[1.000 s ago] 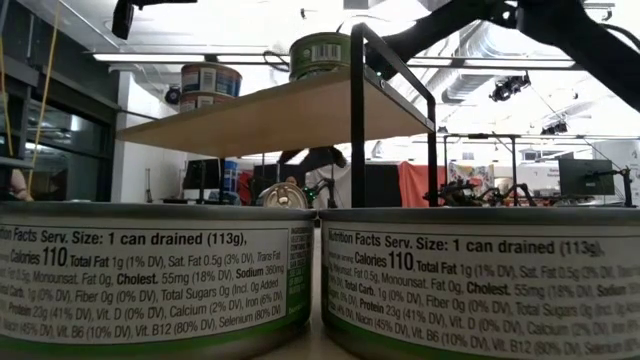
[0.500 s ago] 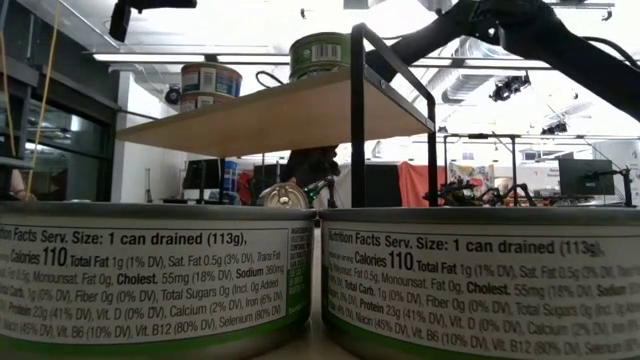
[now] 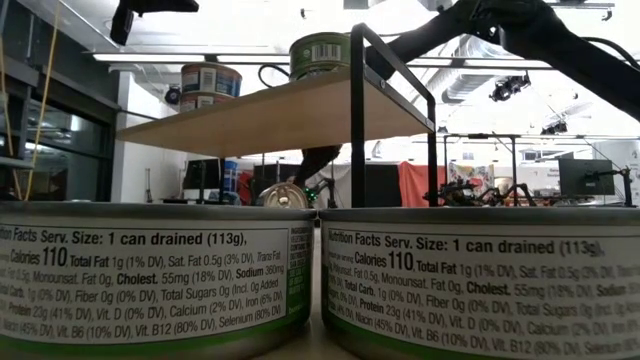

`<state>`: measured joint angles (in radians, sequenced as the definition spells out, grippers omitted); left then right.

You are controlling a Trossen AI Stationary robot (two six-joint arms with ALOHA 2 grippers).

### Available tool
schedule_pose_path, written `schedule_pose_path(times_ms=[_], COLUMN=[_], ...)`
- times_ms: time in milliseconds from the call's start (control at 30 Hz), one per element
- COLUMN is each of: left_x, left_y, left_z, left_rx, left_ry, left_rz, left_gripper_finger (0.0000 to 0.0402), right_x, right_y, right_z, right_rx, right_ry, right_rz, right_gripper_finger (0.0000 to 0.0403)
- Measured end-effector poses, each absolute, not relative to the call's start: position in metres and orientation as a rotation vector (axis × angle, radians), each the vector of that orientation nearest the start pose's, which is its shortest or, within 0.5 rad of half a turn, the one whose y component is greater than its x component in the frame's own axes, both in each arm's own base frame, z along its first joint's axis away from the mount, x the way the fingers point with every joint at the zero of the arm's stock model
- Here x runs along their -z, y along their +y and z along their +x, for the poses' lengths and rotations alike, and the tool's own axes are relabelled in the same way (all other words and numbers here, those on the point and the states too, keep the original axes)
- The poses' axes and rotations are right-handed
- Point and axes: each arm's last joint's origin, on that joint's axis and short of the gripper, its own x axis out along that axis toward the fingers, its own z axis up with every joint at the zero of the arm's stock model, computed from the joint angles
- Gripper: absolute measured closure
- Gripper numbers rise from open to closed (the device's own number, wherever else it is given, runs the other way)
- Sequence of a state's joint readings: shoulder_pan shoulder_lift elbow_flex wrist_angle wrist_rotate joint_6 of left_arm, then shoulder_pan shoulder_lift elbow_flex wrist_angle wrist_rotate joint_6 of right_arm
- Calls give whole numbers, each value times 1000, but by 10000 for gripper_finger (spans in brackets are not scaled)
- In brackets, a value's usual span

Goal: Stack canned seafood by type on shelf
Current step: Stack the blue-pink tuna can on top of the blue-pink tuna can on the shelf

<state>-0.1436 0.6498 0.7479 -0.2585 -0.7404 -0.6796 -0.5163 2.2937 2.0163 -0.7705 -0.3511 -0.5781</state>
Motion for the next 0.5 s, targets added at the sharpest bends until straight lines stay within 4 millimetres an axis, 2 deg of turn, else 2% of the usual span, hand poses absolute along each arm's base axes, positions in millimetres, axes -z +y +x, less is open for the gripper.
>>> schedule_pose_path(times_ms=[233,367,500], left_x=[-332,-332,-332], left_y=[0,0,-1], left_z=[137,137,137], left_rx=[-621,-610,-597], left_ry=[-50,-45,-40], left_rz=[-583,-585,-587], left_gripper_finger=[402,402,402], right_x=[-210,-202,-193], right_y=[-232,-225,-224], right_z=[437,444,455], right_rx=[-200,-241,-172], right_ry=[930,927,923], right_rz=[-235,-290,-329], right_gripper_finger=[163,163,163])
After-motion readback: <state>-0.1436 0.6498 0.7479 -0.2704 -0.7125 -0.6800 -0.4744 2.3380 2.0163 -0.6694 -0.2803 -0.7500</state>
